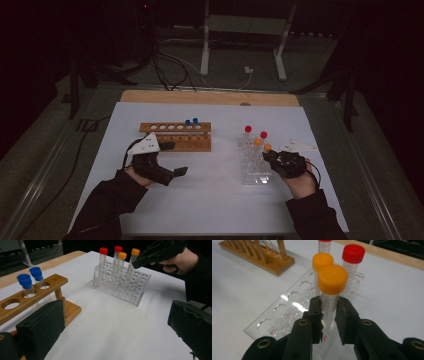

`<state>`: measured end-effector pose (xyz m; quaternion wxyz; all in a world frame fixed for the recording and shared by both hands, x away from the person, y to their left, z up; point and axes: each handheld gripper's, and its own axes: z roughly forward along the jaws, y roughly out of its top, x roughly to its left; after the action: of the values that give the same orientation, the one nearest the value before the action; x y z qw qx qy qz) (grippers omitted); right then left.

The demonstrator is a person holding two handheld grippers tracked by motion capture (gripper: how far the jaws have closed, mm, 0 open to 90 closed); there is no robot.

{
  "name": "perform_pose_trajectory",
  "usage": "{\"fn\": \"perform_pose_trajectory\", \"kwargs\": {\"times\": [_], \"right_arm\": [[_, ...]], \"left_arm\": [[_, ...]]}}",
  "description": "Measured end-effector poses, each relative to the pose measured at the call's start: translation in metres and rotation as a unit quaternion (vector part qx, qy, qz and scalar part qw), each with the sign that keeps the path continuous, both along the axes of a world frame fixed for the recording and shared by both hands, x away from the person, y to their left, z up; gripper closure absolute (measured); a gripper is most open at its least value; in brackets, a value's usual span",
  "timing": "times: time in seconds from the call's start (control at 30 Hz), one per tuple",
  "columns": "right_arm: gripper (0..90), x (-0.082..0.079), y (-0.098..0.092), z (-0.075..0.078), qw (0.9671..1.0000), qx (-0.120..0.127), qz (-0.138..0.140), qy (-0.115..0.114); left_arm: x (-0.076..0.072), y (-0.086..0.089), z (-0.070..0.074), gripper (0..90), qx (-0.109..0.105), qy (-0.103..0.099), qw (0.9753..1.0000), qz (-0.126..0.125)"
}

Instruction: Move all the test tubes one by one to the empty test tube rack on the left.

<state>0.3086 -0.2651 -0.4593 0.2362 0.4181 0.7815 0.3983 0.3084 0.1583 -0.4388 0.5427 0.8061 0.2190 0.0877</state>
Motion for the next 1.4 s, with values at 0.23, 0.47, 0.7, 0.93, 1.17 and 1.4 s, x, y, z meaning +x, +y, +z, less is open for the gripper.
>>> {"fn": "perform_pose_trajectory", "kwargs": {"times": [0.23,0.47,0.7,0.93,1.17,1.4], "right_arm": [[74.5,-0.005,-0.002,0.013,0.9997,0.006,0.0,-0.022],[74.5,-0.015,-0.002,0.03,0.9986,0.008,0.0,-0.052],[74.5,-0.024,0.001,0.045,0.9972,0.016,0.012,-0.073],[74.5,-0.034,0.022,0.048,0.9955,0.026,0.061,-0.067],[74.5,-0.04,0.045,0.043,0.9927,0.03,0.105,-0.052],[74.5,-0.041,0.066,0.031,0.9894,0.025,0.14,-0.031]], "left_arm": [[0.0,0.001,0.0,1.9,-0.001,0.0,1.0,0.0],[0.0,-0.001,0.001,1.9,-0.001,0.002,1.0,-0.003],[0.001,-0.003,0.001,1.9,-0.001,0.004,1.0,-0.009],[0.002,-0.008,0.003,2.0,-0.004,0.006,0.9998,-0.017],[0.002,-0.016,0.006,2.2,-0.003,0.009,0.9995,-0.032],[0.0,-0.029,0.007,2.5,-0.001,0.01,0.9987,-0.05]]}}
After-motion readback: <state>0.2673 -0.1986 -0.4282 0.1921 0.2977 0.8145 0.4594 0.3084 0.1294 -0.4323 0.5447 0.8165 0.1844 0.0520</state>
